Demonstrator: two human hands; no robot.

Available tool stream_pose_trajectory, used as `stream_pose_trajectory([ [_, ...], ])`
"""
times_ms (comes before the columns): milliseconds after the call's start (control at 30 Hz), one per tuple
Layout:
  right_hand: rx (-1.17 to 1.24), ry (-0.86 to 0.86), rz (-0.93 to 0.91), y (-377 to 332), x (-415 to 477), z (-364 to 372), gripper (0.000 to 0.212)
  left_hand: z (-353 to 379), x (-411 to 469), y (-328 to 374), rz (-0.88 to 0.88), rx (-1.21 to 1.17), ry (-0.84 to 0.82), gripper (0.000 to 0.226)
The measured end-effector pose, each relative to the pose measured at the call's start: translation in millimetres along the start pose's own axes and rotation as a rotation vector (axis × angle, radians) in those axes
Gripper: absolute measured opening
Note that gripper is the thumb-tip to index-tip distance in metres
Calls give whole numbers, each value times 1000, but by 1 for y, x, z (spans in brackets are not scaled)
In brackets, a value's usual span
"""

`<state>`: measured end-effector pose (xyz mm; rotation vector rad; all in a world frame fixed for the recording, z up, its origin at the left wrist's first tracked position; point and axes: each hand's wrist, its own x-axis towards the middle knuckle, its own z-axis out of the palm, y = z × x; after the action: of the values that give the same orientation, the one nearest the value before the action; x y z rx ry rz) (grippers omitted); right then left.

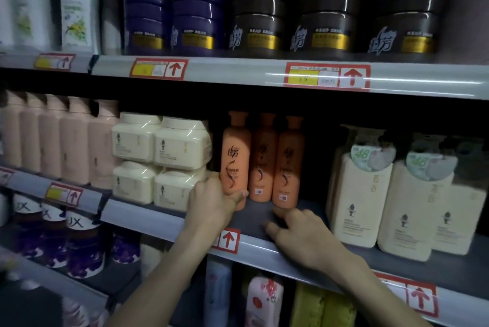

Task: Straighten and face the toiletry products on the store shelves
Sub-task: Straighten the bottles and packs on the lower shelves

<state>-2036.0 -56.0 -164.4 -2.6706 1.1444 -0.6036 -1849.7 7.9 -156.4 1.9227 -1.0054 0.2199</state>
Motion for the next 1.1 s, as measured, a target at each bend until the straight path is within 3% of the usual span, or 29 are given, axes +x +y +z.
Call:
stream_pose_trajectory([
  [300, 13, 31, -26, -1, -1, -4, 59, -1, -9, -1, 63, -22, -3, 41],
  [400, 185, 264, -107, -3, -24, -14, 40, -12, -21, -1, 83, -69, 15, 30],
  [500, 474, 515, -249, 4, -78, -15, 22, -29, -68, 2, 155, -259, 163, 25],
  [600, 546, 532, -274, 29, -143, 15, 16, -32, -139, -10, 168, -324, 254, 11],
  [767, 559, 254, 68, 94, -212, 106, 23, 36, -213, -67, -96, -313, -139, 28],
  [833, 560, 206, 176, 112, -231, 123, 34, 56, -223, -73, -178, -318, -252, 53],
  [900, 575, 250, 270, 127, -244, 123, 38, 70, -220, -73, -205, -312, -366, 79],
  [967, 578, 380, 371, 145, -254, 114, 38, 82, -210, -73, -174, -305, -407, 87],
  [1033, 575, 504, 457, 168, -260, 103, 37, 93, -204, -73, -185, -281, -403, 79],
  [1100, 578, 601, 528, 191, -263, 93, 38, 102, -202, -68, -193, -236, -370, 58],
])
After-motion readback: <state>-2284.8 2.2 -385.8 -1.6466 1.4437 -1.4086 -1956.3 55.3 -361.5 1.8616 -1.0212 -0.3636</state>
